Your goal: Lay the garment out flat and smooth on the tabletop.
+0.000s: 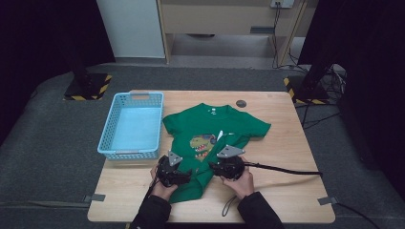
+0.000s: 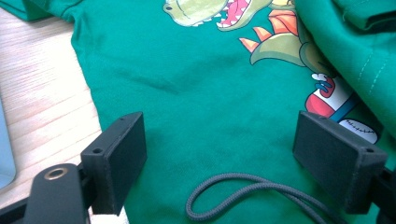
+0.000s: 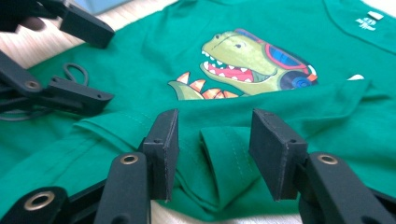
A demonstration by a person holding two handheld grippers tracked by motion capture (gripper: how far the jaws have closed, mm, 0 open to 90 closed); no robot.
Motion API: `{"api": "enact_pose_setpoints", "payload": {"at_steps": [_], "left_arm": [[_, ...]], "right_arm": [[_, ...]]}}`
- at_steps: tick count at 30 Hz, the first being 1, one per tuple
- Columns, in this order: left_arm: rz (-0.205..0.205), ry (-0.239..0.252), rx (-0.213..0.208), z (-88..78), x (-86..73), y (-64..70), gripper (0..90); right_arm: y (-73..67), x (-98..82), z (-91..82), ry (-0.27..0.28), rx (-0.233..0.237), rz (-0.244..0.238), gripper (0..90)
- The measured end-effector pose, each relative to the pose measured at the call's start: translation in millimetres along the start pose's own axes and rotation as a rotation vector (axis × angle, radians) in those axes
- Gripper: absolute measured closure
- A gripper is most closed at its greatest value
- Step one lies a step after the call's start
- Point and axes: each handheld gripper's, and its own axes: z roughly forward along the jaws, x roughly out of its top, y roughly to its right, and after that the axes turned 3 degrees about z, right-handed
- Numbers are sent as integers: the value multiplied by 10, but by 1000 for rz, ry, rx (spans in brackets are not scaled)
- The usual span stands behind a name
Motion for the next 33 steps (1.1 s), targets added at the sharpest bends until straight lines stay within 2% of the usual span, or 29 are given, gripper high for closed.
{"api": "enact_pose_setpoints", "payload": {"at_steps": [2,5,12,18,22,27,29,33], "left_arm": [[0,0,0,1,1,0,165],[0,0,0,1,1,0,165],[0,0,0,2,2,0,165],[0,0,0,1,2,0,165],[0,0,0,1,2,0,165],[0,-1,0,1,2,0,165],[0,-1,0,1,2,0,165],[-1,0,1,2,2,2,165]], "right_arm": [[6,-11,55,-7,-10,-6,553],[11,-28,102,-10,-34,-17,653],[51,-48,57,-2,-35,22,869],[118,-44,-129,33,-14,65,887],[174,-85,-317,50,3,96,887],[224,-258,-607,59,-10,134,887],[252,-415,-777,54,-24,160,887],[298,-585,-951,55,-50,185,886]]}}
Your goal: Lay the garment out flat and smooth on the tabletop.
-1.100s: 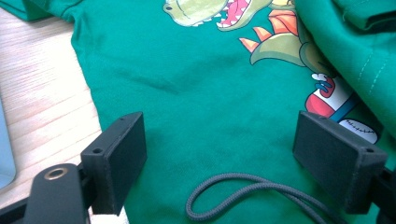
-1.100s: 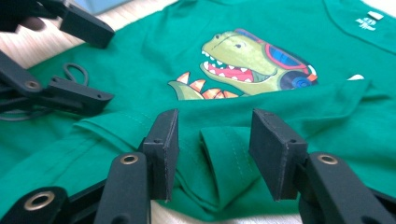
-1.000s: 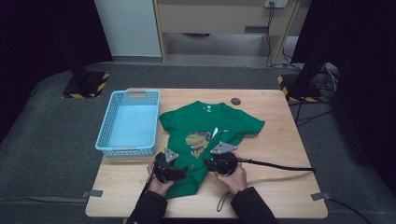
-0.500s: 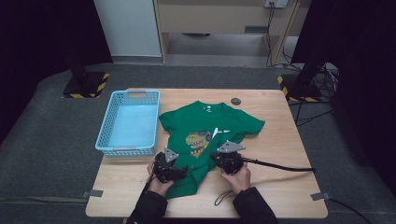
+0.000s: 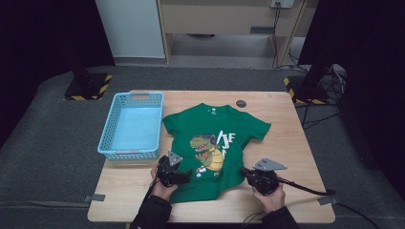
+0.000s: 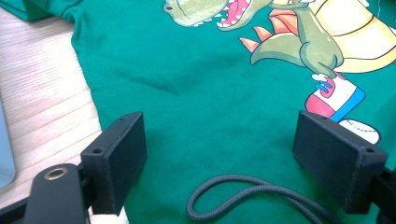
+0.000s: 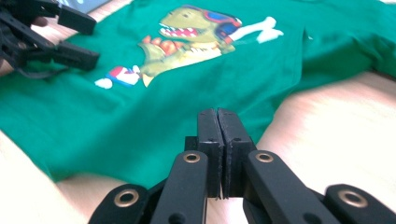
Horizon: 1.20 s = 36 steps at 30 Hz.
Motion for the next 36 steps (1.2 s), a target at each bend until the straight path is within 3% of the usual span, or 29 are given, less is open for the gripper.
{"api": "enact_pose_setpoints", "payload": {"at_steps": [8,14,18,21,24,28,32,36], "left_arm": [[1,-1,1,-1,0,0,165],[-1,0,2,-1,0,2,165],[-1,-1,2,-1,0,3,165],[-2,-1,3,-1,0,3,165],[-2,-1,3,-1,0,4,165],[-2,-1,3,-1,0,4,165],[-2,-1,3,-1,0,4,165],[-2,-1,3,-1,0,4,165]], "right_arm": [[202,-321,-296,8,-32,73,886],[295,-442,-438,1,-50,104,877],[304,-411,-511,27,-61,85,722],[301,-332,-473,49,-75,68,641],[310,-247,-350,37,-70,40,612],[320,-185,-92,-5,-16,26,591],[328,-255,57,-69,5,15,586],[408,-373,-2,-89,-4,28,572]]}}
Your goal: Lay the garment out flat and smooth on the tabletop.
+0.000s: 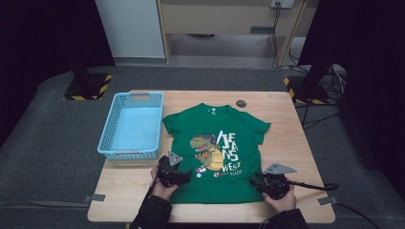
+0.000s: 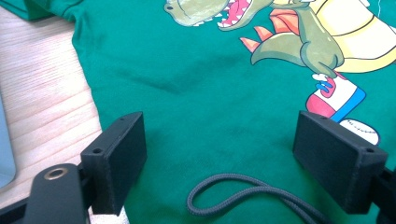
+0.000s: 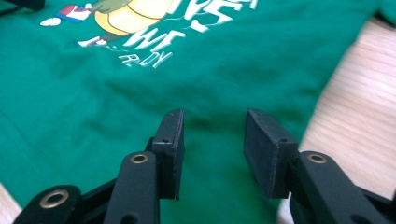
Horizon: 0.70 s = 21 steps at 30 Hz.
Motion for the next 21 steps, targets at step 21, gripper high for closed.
{"api": "enact_pose_setpoints", "payload": {"at_steps": [21], "left_arm": [[-8,13,21,-34,-4,58,199]], "right_arm": [[-53,240,-42,53,-65,-15,317]]}}
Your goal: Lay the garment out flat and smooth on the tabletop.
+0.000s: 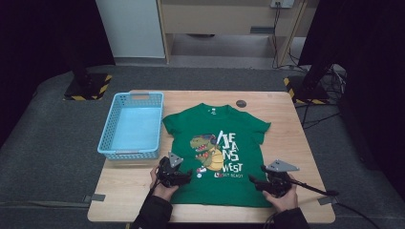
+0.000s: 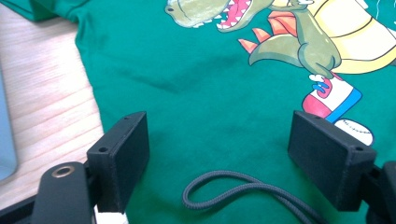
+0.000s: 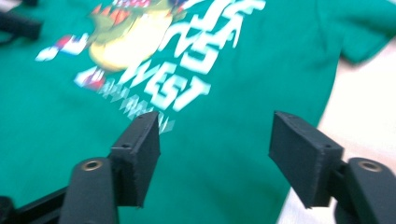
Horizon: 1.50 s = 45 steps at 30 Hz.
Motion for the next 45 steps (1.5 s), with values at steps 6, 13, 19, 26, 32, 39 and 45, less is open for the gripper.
{"api": "enact_pose_setpoints", "payload": {"at_steps": [6,13,19,26,32,39,45], "left_arm": [[-20,40,12,9,26,-53,186],[-25,-9,24,46,16,-79,173],[-22,-13,30,39,9,-69,165],[-42,-22,33,54,14,-111,136],[-43,-24,34,103,52,-165,122],[-51,10,-7,13,299,-189,175],[-36,-4,-13,233,553,-160,172]], "right_arm": [[51,260,356,-18,-63,-14,275],[227,291,725,-75,-98,29,272],[270,305,775,-57,-102,32,234],[309,364,850,-67,-96,27,188],[340,415,913,-70,-102,33,173],[335,453,786,-43,-89,64,182],[463,614,843,-55,-113,81,172]]}}
